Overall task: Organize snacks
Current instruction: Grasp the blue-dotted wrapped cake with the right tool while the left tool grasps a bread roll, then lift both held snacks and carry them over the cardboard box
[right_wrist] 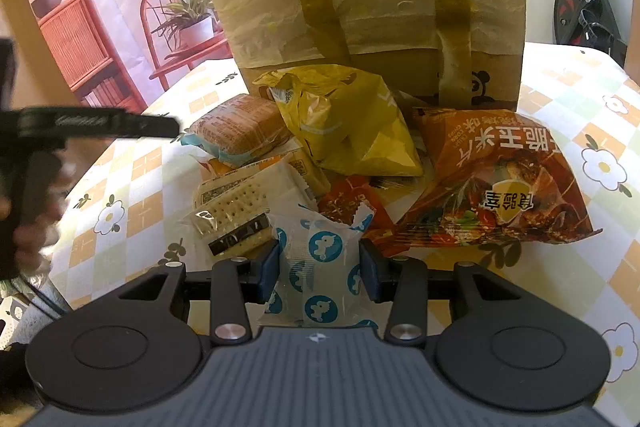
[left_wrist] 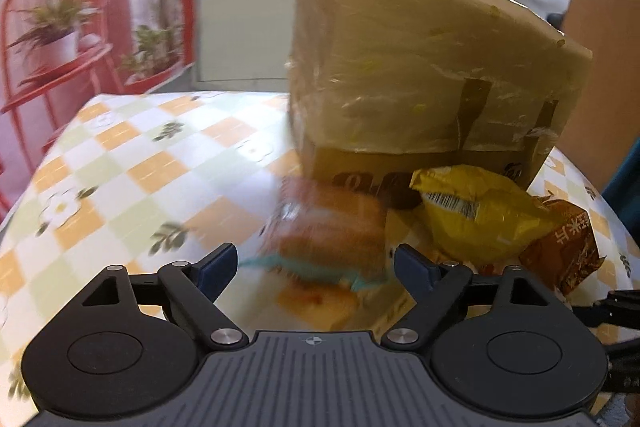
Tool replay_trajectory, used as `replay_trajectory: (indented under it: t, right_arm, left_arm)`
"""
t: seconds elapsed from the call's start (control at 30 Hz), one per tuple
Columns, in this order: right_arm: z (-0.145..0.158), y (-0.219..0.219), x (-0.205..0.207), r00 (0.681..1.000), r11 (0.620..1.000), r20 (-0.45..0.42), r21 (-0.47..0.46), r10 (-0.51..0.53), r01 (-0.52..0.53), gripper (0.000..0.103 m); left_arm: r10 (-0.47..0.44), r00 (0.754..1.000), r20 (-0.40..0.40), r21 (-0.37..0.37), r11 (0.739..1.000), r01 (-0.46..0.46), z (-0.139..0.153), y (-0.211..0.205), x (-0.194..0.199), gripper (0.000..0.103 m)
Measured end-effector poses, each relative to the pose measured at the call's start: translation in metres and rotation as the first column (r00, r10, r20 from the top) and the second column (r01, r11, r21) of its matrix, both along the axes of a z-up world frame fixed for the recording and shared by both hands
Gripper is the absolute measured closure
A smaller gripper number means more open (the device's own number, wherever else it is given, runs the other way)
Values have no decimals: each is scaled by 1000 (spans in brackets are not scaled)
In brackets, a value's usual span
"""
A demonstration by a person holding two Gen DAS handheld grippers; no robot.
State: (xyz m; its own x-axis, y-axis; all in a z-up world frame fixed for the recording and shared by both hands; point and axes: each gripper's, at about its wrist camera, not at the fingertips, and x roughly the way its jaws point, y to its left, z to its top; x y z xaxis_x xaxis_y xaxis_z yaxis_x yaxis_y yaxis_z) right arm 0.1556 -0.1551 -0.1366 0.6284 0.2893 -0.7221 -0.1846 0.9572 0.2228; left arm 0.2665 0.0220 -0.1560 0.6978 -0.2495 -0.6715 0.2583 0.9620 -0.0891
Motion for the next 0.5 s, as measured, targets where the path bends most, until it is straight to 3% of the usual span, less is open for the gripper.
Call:
replay_trajectory:
  t: [0.27,0.5]
  right_arm:
    - [0,-4,3,1000,1000,-2,5,-12,12,59]
    - [-3,-10,6,1000,1000,-11,17,-23,23,59]
  left_arm:
    - [-49,996,-72,27,998,51,-20,-19,47,16]
    - [-70,994,-83,98,992,79,-30,-29,53,13]
